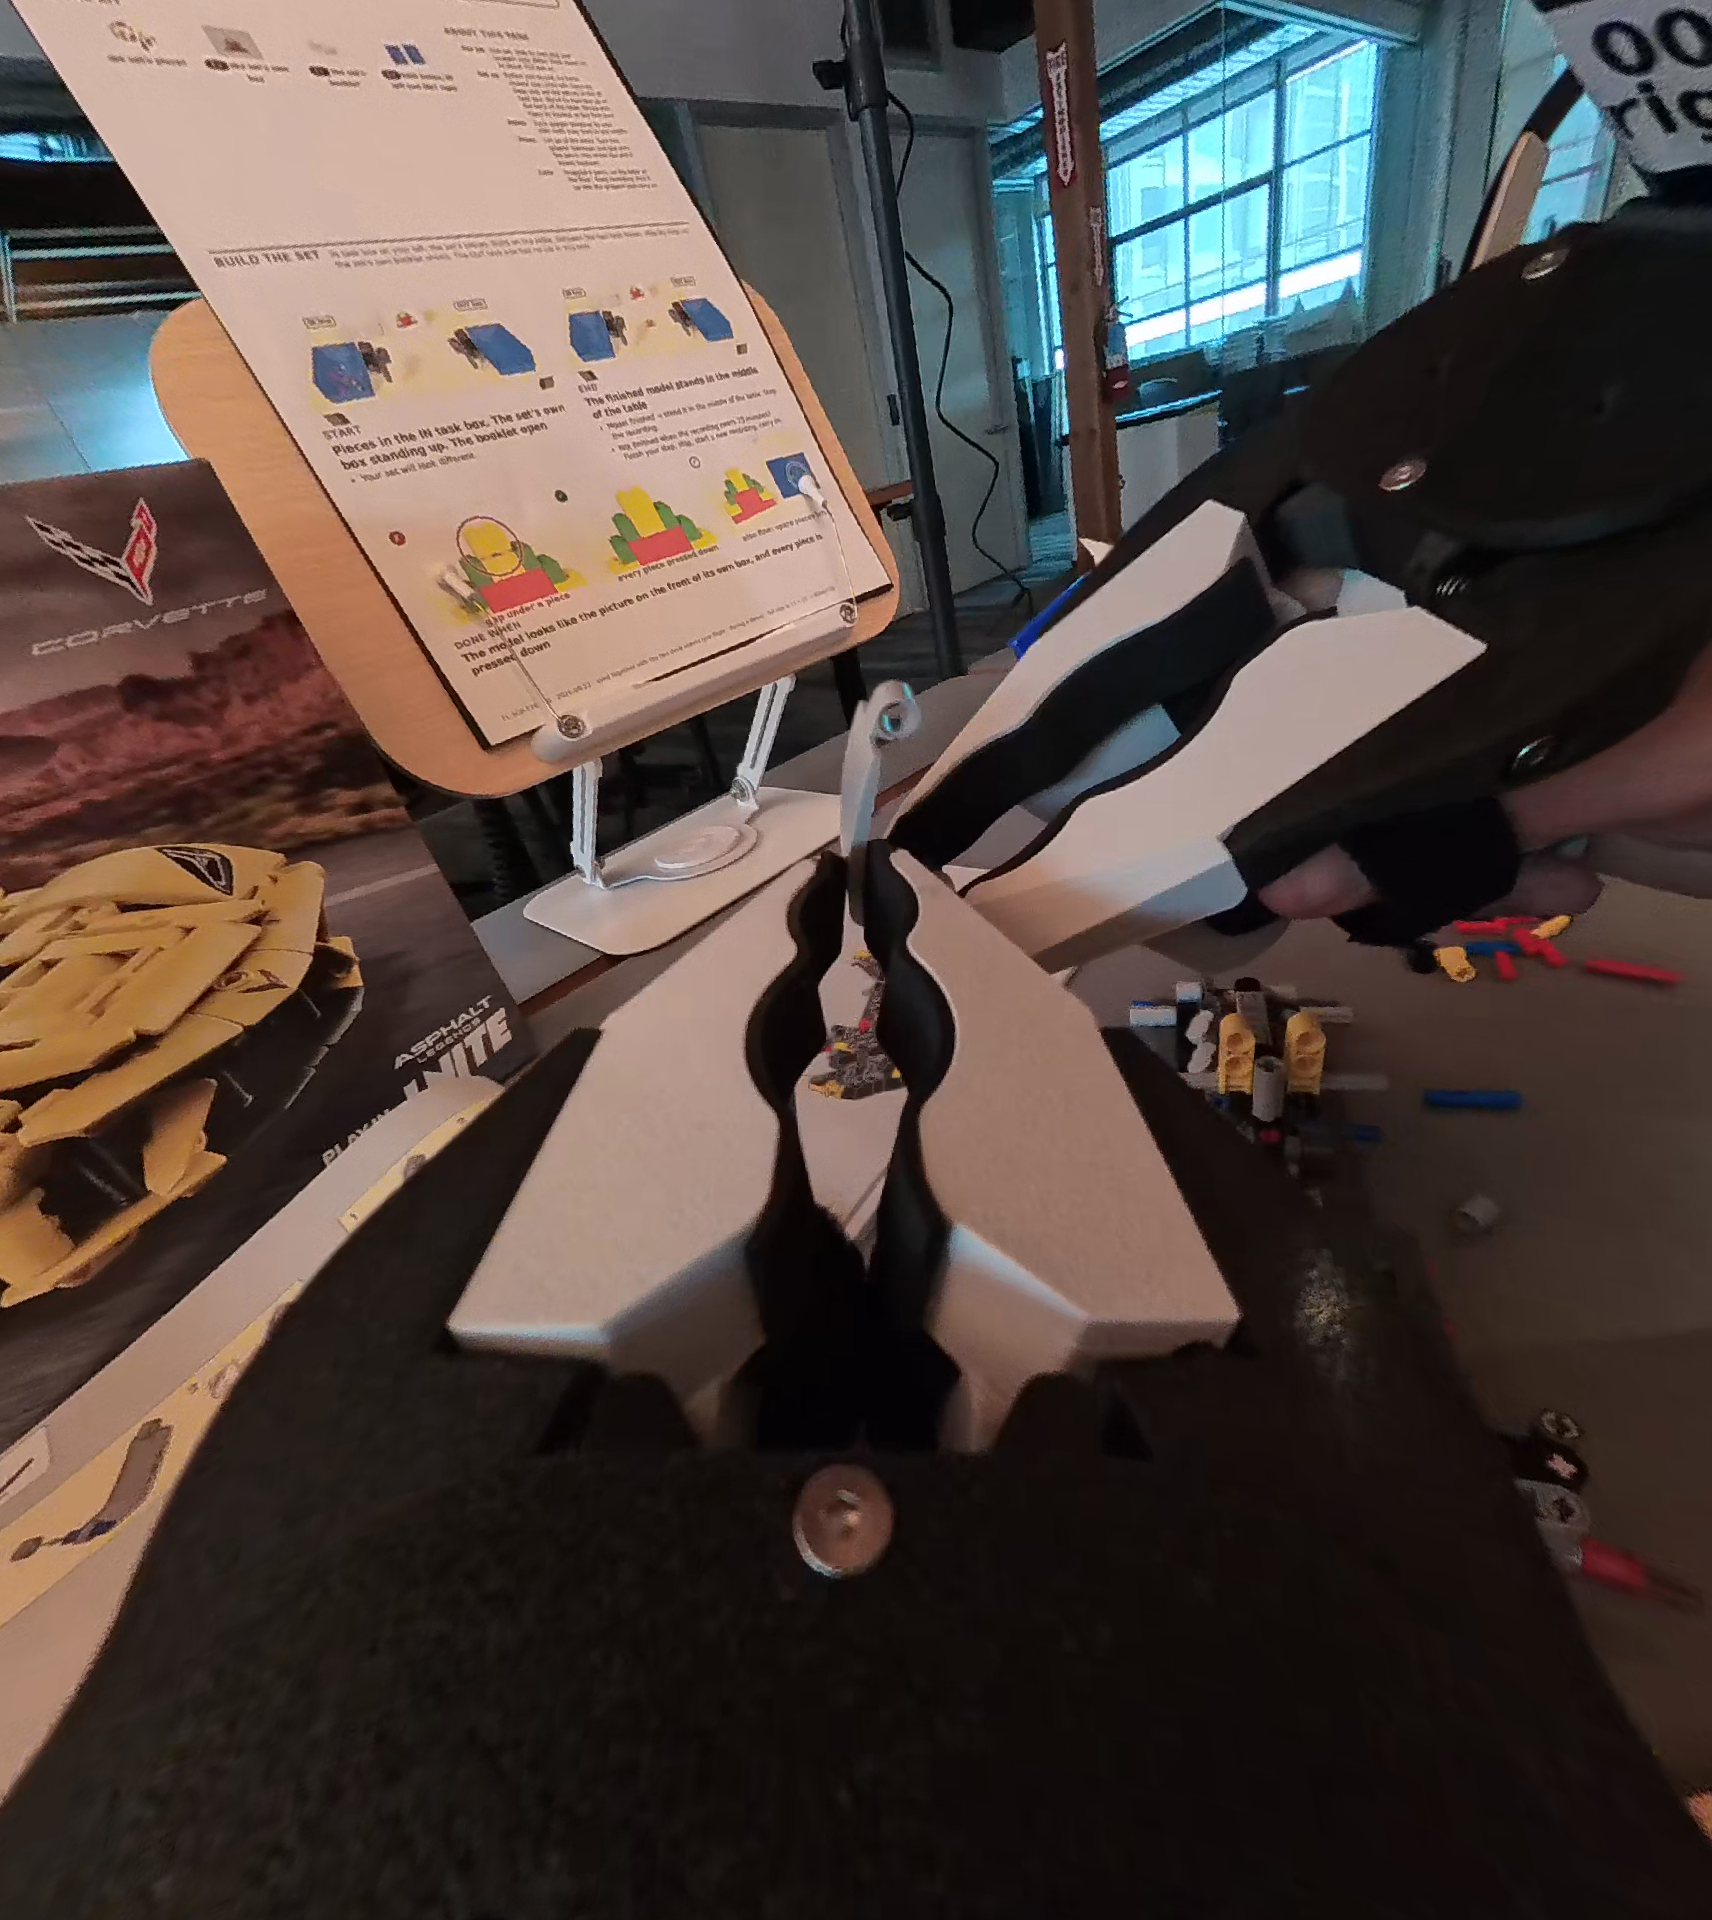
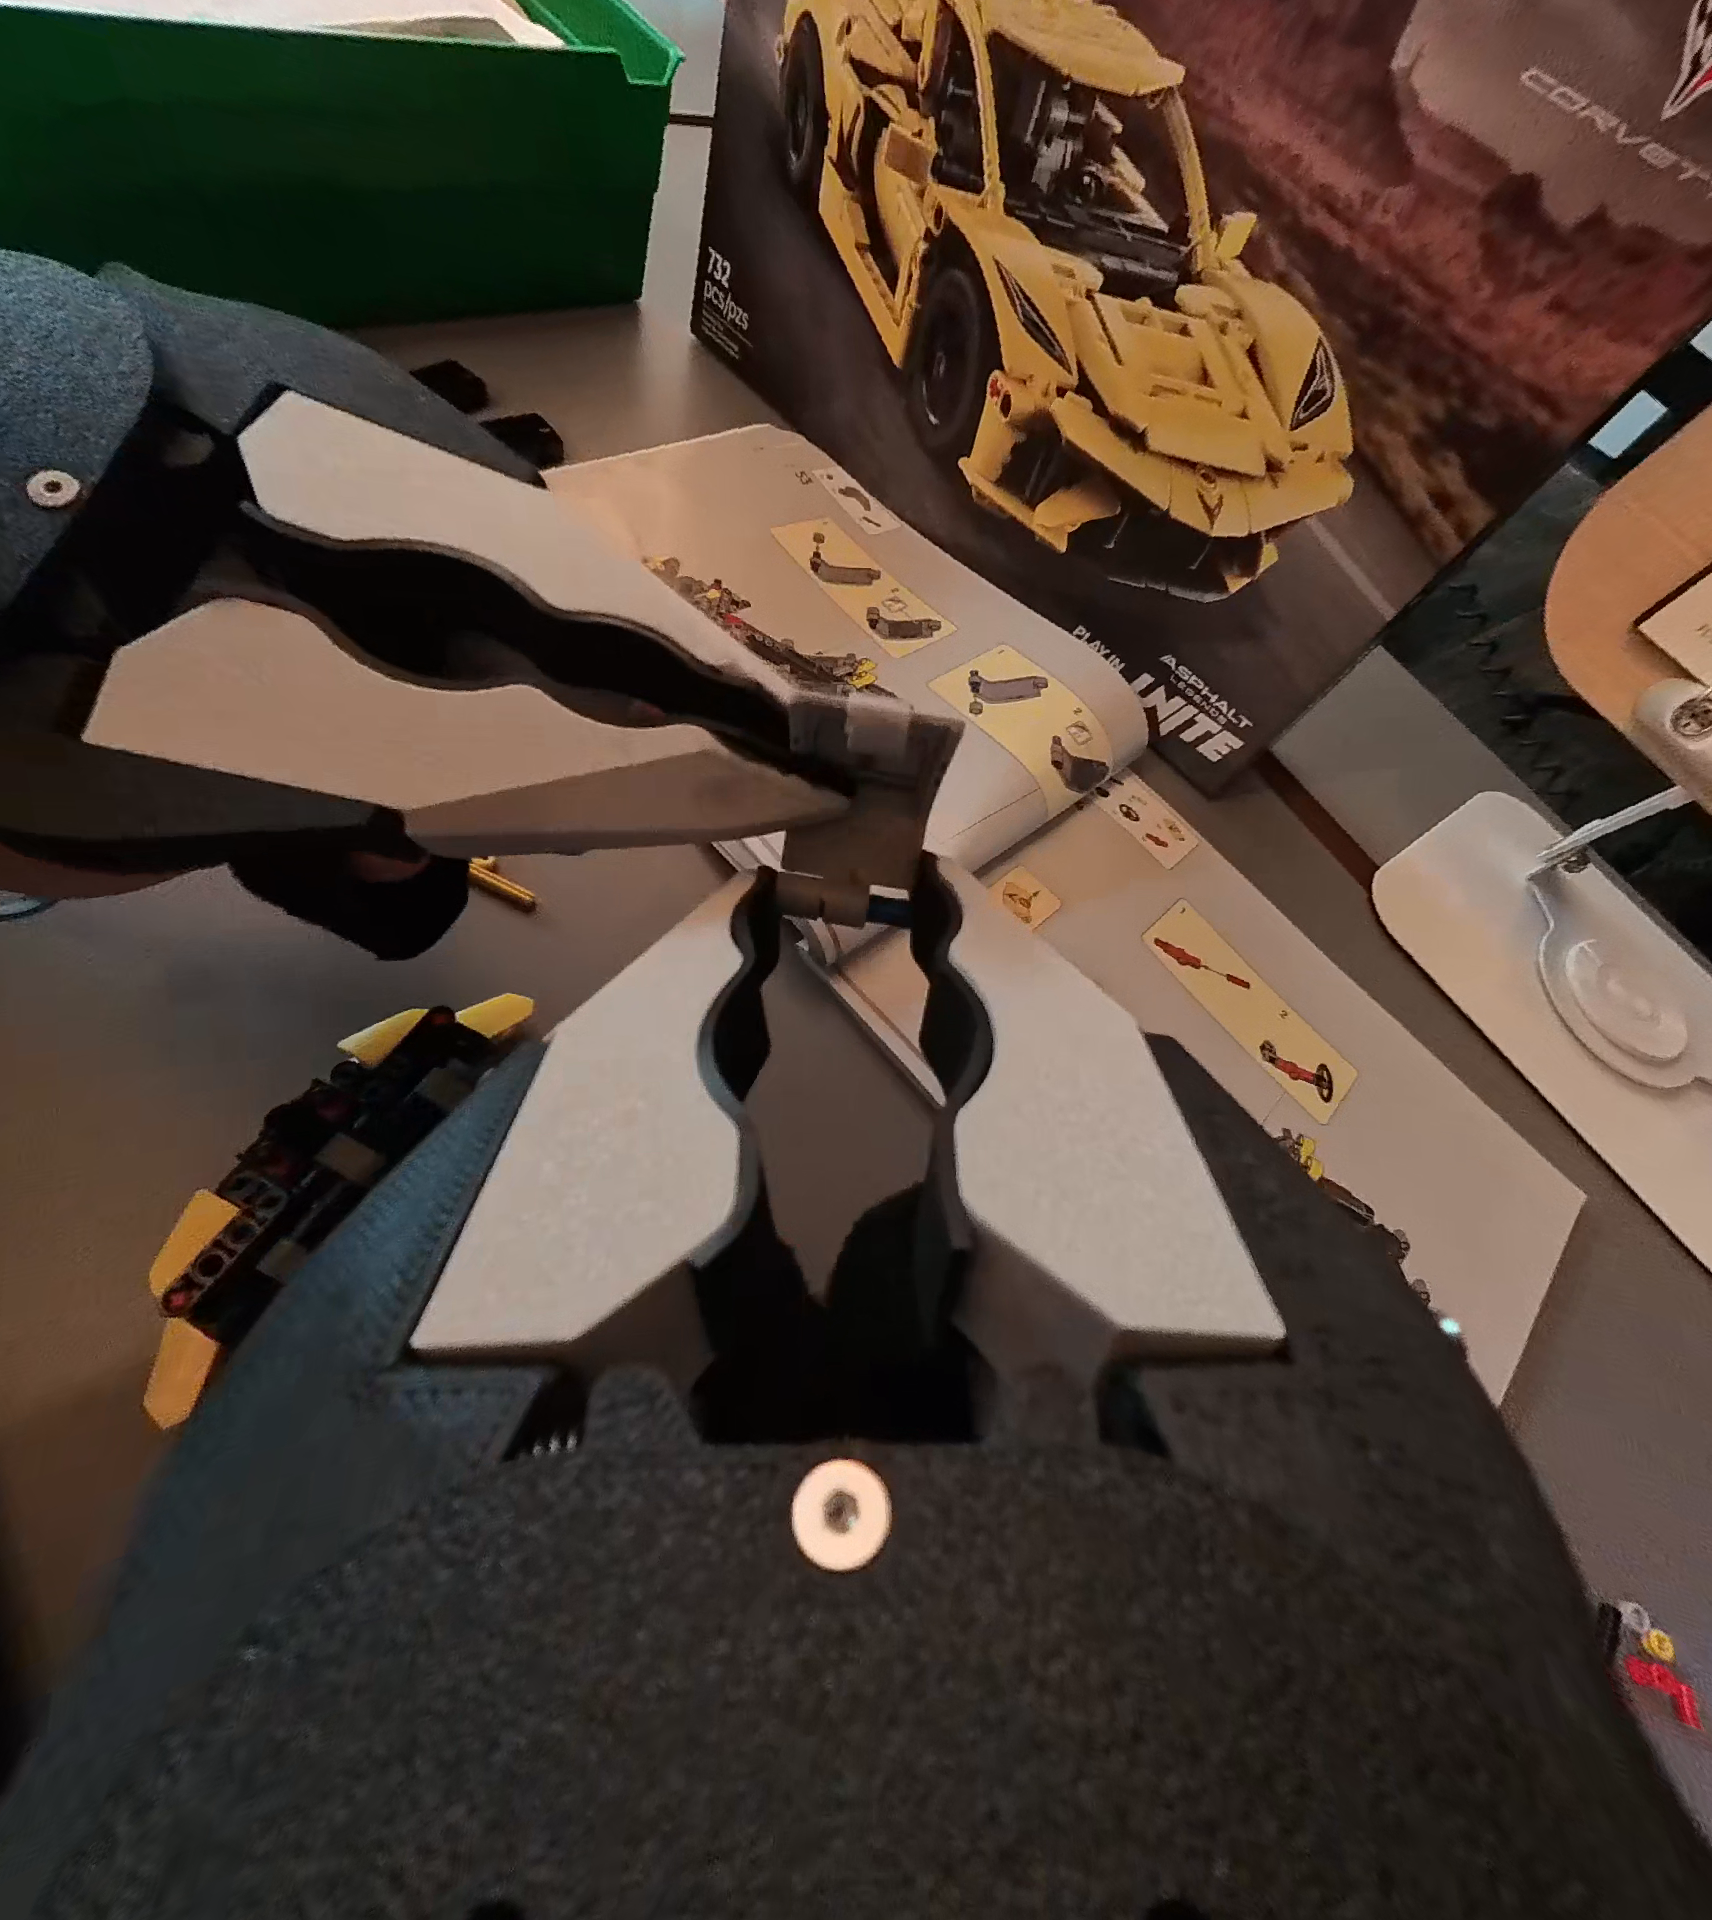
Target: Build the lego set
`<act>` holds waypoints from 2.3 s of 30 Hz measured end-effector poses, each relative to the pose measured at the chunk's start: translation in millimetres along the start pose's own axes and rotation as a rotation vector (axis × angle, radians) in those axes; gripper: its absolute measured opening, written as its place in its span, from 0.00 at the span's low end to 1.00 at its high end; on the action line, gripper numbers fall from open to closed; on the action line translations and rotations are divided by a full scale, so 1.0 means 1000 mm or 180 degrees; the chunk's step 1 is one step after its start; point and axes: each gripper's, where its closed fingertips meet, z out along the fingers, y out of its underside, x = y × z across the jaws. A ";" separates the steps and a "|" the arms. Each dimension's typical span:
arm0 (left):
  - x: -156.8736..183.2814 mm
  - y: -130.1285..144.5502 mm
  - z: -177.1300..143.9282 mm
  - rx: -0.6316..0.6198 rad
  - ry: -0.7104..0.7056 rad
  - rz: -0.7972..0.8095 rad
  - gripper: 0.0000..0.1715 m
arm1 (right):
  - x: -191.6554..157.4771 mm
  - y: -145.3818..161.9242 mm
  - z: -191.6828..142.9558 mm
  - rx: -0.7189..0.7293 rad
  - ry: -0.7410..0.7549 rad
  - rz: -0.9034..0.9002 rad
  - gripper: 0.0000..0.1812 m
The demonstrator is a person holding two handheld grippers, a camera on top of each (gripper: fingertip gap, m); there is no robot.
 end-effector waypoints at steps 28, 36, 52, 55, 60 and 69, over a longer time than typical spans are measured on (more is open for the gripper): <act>0.054 0.046 -0.026 -0.1002 0.2357 -0.1487 0.00 | -0.017 0.004 -0.033 0.0465 -0.2070 0.1356 0.15; 0.034 0.061 -0.037 -0.1277 0.2372 -0.1442 0.00 | -0.033 0.016 -0.029 0.0244 -0.1919 0.0788 0.14; 0.026 0.069 -0.031 -0.1274 0.2315 -0.1566 0.00 | -0.007 0.026 -0.021 0.0195 -0.1683 0.1068 0.12; 0.026 0.069 -0.031 -0.1273 0.2314 -0.1550 0.00 | -0.006 0.027 -0.021 0.0194 -0.1681 0.1088 0.12; 0.033 0.067 -0.032 -0.1239 0.2430 -0.1493 0.00 | -0.014 0.034 -0.019 0.0073 -0.1708 0.0910 0.12; 0.042 0.064 -0.033 -0.1173 0.2457 -0.1241 0.00 | -0.024 0.030 -0.019 0.0034 -0.1683 0.0735 0.12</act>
